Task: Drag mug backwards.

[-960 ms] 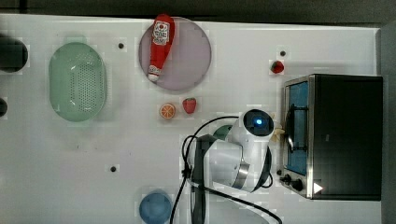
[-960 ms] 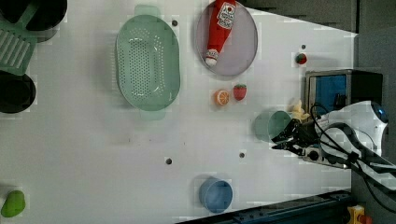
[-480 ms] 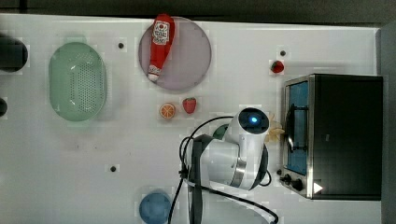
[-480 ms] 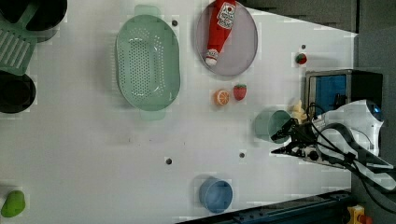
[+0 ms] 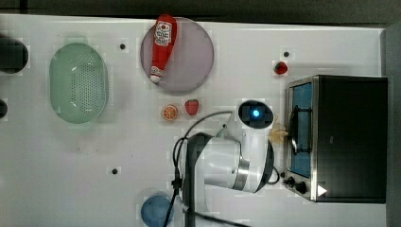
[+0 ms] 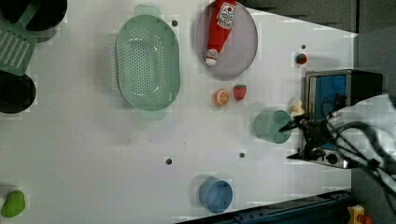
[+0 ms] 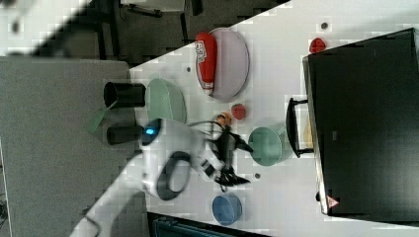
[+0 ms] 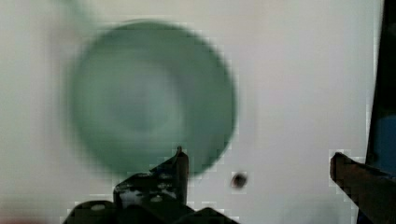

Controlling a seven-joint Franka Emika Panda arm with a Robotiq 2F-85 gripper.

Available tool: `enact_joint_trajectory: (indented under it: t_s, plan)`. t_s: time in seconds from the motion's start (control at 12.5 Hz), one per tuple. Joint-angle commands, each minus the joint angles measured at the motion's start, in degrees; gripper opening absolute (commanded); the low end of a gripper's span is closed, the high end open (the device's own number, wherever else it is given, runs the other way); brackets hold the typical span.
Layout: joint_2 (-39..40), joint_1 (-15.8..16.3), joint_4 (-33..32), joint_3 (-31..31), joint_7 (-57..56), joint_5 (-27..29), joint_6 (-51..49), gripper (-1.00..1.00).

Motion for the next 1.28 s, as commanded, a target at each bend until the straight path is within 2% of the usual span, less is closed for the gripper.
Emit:
enact_joint_trajectory:
  t_s: [0.08, 0.24, 0.48, 1.28]
  plan:
    - [-10.7, 2.2, 12.0, 1.8, -18.0, -1.0, -5.9, 1.00]
    - [-14.0, 2.3, 18.3, 3.8, -26.2, -1.0, -13.7, 1.00]
    - [-17.1, 2.3, 23.7, 4.2, -26.5, -0.9, -26.1, 1.00]
    - [-21.4, 2.0, 26.3, 3.7, -26.5, -0.9, -26.0, 1.00]
